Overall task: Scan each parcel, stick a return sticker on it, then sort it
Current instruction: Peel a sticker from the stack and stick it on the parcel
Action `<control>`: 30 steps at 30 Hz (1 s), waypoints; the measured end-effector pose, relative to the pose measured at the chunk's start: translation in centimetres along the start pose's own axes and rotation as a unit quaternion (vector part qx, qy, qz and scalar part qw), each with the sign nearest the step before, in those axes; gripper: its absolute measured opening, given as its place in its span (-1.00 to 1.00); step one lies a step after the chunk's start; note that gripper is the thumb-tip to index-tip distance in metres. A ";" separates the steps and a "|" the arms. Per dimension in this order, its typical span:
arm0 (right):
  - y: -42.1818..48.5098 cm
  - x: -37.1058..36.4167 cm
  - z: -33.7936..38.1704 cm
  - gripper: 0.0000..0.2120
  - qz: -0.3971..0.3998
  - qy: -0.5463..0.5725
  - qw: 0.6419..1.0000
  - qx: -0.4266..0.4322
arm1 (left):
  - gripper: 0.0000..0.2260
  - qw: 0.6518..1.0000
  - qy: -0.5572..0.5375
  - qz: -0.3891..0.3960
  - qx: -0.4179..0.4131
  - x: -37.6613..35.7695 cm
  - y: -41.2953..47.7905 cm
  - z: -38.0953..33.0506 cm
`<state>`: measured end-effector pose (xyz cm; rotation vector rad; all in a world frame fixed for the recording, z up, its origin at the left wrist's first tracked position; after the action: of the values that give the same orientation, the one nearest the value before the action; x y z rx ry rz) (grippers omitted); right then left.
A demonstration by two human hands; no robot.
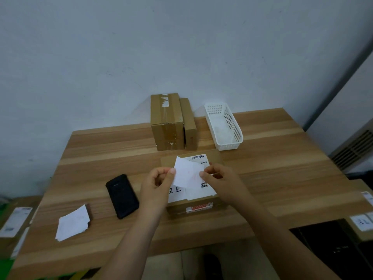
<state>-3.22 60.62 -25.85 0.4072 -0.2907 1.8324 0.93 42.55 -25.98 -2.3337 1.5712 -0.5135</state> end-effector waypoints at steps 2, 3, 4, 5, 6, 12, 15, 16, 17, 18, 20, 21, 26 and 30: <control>0.4 0.5 -0.5 -0.86 -0.009 -0.005 1.000 0.004 | -0.90 1.000 0.010 -0.006 -0.004 -0.7 0.3 0.4; 0.5 0.8 -0.7 -0.86 -0.011 -0.013 1.000 0.005 | -0.91 1.000 0.020 -0.010 -0.008 -1.2 0.5 0.7; 0.7 1.2 -1.0 -0.85 -0.014 -0.020 1.000 0.006 | -0.91 0.999 0.036 -0.017 -0.013 -1.7 0.7 0.9; 0.8 1.6 -1.4 -0.84 -0.017 -0.025 1.000 0.007 | -0.89 0.998 0.053 -0.024 -0.019 -2.4 0.8 1.1; 1.0 2.0 -2.0 -0.83 -0.019 -0.032 0.999 0.009 | -0.87 0.997 0.069 -0.030 -0.024 -3.2 1.0 1.4; 1.6 5.0 -6.4 -0.85 -0.003 -0.189 0.978 0.085 | -0.85 0.986 0.150 -0.068 -0.031 -8.5 1.2 3.4; 1.9 5.8 -8.5 -0.85 0.024 -0.241 0.965 0.105 | -0.84 0.973 0.205 -0.103 -0.040 -10.6 1.1 5.0; 1.9 5.9 -9.0 -0.85 0.032 -0.252 0.961 0.109 | -0.84 0.969 0.217 -0.115 -0.043 -11.0 1.0 5.4; 1.9 5.8 -9.4 -0.85 0.039 -0.260 0.958 0.113 | -0.84 0.963 0.230 -0.130 -0.051 -11.3 0.9 5.8; 1.8 5.8 -9.7 -0.85 0.047 -0.265 0.956 0.118 | -0.85 0.955 0.250 -0.147 -0.056 -11.5 0.7 6.0; 1.5 5.6 -10.4 -0.85 0.064 -0.270 0.953 0.125 | -0.86 0.945 0.276 -0.166 -0.053 -11.8 0.4 6.6; 1.4 5.6 -10.7 -0.85 0.072 -0.274 0.951 0.125 | -0.87 0.943 0.281 -0.171 -0.047 -12.0 0.2 6.7; 1.1 5.6 -11.6 -0.84 0.076 -0.285 0.948 0.118 | -0.88 0.928 0.315 -0.196 -0.044 -12.5 -0.2 7.0; 0.9 5.4 -11.9 -0.84 0.062 -0.303 0.943 0.124 | -0.89 0.914 0.343 -0.210 -0.058 -12.8 0.0 6.9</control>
<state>-7.04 69.80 -34.36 1.1585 -0.5129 1.8335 -0.46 54.67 -33.88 -2.7689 1.3374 -1.5157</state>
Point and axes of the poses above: each hand's wrist, its own y-axis towards the middle knuckle, its own x-axis out of the back of the hand, z = x × y, the point moved 2 cm from there along y, towards the middle knuckle, and after that the axes turned 15 degrees about x, right-handed, at the moved point
